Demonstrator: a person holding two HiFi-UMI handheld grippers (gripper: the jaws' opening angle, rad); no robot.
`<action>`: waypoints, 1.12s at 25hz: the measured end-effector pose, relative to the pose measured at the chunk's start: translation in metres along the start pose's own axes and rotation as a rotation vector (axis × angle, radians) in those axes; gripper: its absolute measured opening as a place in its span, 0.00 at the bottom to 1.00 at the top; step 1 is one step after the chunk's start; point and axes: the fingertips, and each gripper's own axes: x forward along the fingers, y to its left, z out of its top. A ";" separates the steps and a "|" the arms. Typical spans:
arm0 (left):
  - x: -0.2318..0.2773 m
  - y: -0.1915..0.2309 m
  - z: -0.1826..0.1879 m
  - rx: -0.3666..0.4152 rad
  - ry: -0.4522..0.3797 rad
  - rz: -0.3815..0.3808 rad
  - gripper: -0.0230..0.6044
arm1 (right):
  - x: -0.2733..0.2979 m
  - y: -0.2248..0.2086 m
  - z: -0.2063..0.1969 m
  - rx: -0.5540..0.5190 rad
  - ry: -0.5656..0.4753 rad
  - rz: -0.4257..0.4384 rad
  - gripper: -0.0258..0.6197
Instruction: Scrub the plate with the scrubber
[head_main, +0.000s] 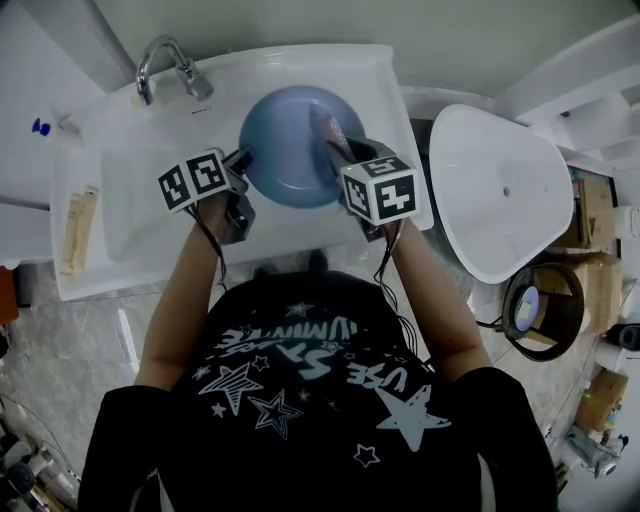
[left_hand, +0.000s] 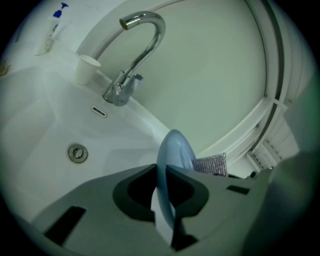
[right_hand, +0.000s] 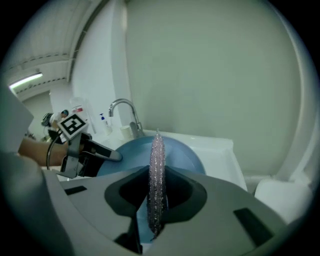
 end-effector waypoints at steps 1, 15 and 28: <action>0.001 -0.002 -0.004 0.005 0.024 -0.012 0.10 | -0.001 0.004 0.009 -0.086 -0.020 0.020 0.16; -0.009 -0.014 -0.031 0.092 0.289 -0.129 0.10 | 0.010 0.065 0.013 -1.538 -0.087 0.326 0.16; -0.028 -0.016 -0.051 0.233 0.515 -0.242 0.10 | -0.010 0.116 -0.037 -1.868 -0.202 0.638 0.16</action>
